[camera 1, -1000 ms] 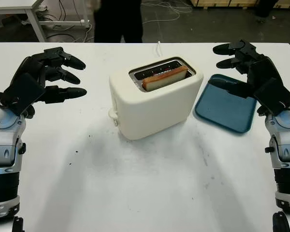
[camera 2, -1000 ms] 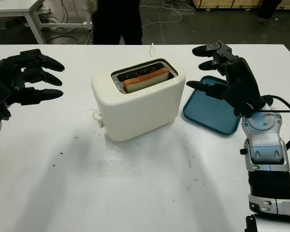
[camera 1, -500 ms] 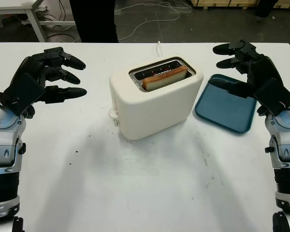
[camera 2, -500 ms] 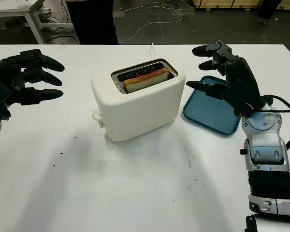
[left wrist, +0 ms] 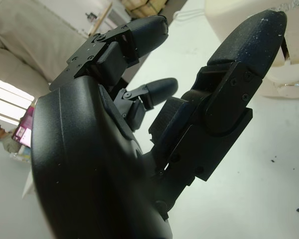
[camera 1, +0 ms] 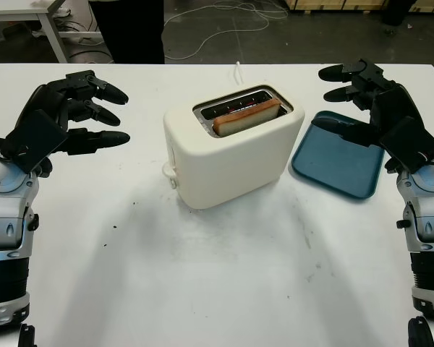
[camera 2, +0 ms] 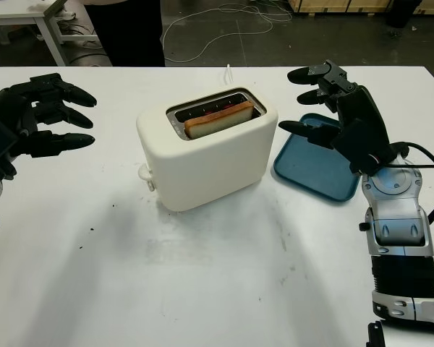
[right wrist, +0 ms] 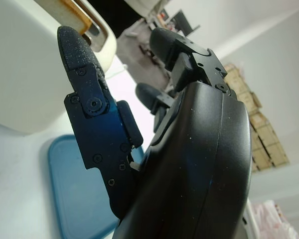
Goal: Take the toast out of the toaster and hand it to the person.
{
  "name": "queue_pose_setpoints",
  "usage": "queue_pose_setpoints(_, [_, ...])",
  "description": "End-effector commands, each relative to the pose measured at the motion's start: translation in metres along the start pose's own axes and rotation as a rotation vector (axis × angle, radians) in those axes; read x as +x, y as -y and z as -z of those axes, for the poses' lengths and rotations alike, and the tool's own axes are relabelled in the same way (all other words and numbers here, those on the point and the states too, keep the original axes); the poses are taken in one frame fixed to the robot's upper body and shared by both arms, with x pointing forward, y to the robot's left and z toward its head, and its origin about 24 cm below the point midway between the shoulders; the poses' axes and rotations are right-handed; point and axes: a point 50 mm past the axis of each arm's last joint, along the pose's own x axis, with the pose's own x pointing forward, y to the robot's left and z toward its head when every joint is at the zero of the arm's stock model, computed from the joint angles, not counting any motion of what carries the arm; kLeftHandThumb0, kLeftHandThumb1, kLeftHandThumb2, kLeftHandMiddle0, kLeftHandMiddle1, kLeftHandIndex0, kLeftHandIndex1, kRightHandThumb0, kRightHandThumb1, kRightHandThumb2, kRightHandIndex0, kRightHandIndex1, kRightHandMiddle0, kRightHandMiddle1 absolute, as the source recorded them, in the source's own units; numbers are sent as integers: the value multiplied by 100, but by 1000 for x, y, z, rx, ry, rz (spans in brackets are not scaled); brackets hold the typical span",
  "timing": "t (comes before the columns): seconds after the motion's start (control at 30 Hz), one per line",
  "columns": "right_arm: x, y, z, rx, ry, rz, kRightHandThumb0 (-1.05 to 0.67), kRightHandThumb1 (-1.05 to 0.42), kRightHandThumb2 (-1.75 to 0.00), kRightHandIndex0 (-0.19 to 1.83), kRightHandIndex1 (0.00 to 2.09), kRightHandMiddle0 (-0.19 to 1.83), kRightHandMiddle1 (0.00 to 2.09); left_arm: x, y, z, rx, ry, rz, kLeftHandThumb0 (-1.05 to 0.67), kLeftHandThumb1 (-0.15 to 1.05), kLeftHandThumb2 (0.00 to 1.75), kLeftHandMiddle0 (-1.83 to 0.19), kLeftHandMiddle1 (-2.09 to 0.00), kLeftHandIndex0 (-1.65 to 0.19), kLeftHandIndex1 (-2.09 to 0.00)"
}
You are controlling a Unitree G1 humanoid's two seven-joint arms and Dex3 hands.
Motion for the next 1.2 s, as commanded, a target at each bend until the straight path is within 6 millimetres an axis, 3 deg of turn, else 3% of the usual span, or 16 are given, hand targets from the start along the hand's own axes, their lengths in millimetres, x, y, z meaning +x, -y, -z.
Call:
queue_pose_setpoints(0.0, [0,0,-1,4,4,4,-62,-78,0,7,118,18,83,-1,0,1,-3,2,-2,-105,63,0,-58,-109,-57,-96])
queue_pose_setpoints(1.17, [0,-1,-1,9,9,0,-62,-78,0,5,119,17,84,-1,0,1,-9,5,-11,-105,62,0,-58,-110,-57,-97])
